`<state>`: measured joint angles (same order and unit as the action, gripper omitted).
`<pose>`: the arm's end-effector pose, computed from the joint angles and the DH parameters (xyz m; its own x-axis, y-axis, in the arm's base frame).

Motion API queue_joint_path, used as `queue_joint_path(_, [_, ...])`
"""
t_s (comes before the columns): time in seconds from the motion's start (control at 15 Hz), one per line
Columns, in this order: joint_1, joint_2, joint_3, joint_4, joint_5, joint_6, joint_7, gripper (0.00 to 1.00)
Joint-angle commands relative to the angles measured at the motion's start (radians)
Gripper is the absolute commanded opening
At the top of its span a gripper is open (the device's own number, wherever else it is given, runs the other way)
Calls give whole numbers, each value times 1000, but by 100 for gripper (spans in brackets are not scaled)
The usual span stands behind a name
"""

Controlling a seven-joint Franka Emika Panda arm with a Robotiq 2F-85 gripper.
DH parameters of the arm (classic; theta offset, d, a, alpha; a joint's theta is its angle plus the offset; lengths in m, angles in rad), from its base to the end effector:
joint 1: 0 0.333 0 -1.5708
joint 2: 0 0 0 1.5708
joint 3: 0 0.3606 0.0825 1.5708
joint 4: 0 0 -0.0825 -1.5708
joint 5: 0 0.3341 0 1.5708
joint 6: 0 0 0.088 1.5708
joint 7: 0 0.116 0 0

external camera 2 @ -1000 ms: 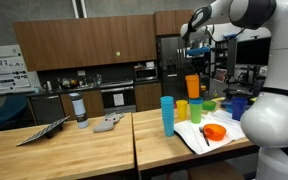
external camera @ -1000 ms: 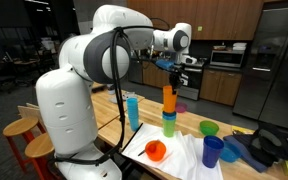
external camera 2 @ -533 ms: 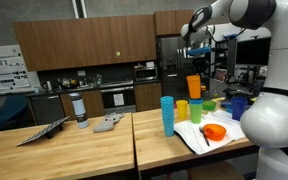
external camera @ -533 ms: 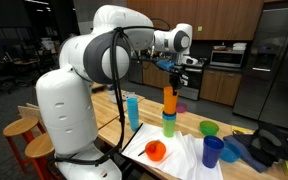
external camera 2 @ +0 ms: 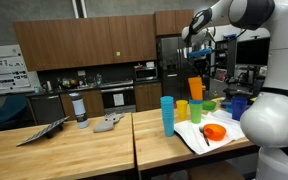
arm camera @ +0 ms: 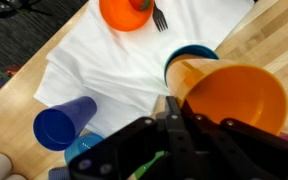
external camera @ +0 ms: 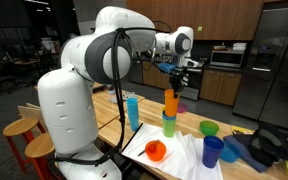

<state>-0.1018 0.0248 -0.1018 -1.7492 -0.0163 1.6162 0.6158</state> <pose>0.4933 -0.1031 0.5765 0.6747 -0.7287 -0.1175 -0.7211 -0.6847 0.1058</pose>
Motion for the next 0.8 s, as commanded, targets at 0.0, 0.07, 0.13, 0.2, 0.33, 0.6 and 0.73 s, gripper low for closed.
queue_joint_path(0.0, [5, -1, 2, 1, -7, 1, 11, 1])
queue_joint_path(0.07, [6, 1, 3, 4, -8, -1, 9, 1])
queue_joint_path(0.13, [8, 1, 4, 1, -11, -1, 7, 1])
queue_joint_path(0.2, [10, 5, 6, 8, -11, -12, 22, 29])
queue_joint_path(0.33, [7, 9, 2, 3, 0, -4, 3, 9])
queue_joint_path(0.6, [9, 10, 3, 3, 0, -4, 4, 29])
queue_joint_path(0.73, [9, 10, 3, 3, 0, -4, 4, 29])
